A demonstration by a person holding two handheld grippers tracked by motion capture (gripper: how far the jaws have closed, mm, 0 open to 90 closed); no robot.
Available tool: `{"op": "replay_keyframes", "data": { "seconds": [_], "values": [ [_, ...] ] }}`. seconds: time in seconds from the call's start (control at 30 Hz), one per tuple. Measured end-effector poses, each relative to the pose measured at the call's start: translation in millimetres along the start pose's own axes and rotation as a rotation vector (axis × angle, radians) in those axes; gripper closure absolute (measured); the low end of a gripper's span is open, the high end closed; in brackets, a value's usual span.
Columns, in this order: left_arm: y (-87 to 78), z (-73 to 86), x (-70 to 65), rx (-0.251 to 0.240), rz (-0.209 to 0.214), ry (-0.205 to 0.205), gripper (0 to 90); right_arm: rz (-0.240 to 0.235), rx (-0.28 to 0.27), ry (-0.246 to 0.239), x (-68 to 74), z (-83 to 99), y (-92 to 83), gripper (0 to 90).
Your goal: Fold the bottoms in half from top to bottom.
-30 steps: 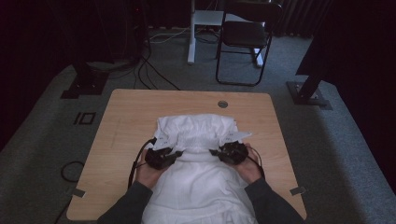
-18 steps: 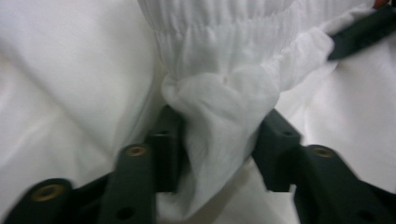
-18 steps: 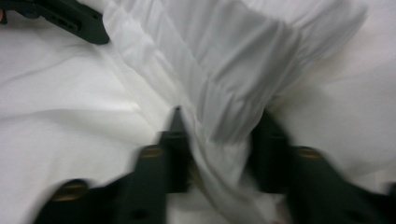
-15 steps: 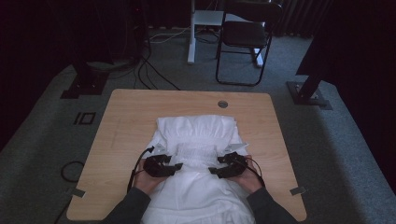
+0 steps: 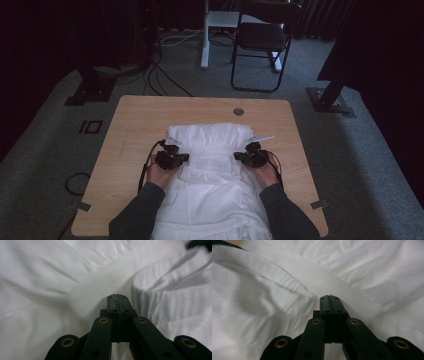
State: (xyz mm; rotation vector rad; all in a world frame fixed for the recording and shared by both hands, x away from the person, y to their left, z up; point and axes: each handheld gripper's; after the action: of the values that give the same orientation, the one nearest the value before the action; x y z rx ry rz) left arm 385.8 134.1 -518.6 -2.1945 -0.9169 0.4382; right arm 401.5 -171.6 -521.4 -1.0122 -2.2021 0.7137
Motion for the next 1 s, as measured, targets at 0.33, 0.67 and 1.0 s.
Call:
{"op": "replay_keyframes", "data": {
  "seconds": [0.33,0.67,1.0],
  "values": [
    [-12.4,15.2,-26.9,-0.067,0.071,0.058,80.8,-0.126,0.005,-0.057,10.0,10.0,-2.7,75.8],
    [-16.5,40.9,-43.0,-0.061,0.166,0.067,76.8,-0.152,-0.008,-0.173,28.7,29.3,-22.0,69.2],
    [-28.1,43.1,-58.8,-0.085,0.246,0.135,76.0,-0.232,0.023,-0.199,44.0,30.2,-15.6,69.2]
  ]
}}
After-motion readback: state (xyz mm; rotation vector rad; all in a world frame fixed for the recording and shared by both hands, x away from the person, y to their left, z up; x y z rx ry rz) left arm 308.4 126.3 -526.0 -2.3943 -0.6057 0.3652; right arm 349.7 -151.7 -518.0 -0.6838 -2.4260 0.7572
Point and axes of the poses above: each handheld gripper's, and its own axes: y roughly forward along the jaws, z roughly out of its underside, x roughly to its left, and after that the axes turned 8 degrees about y, right-handed
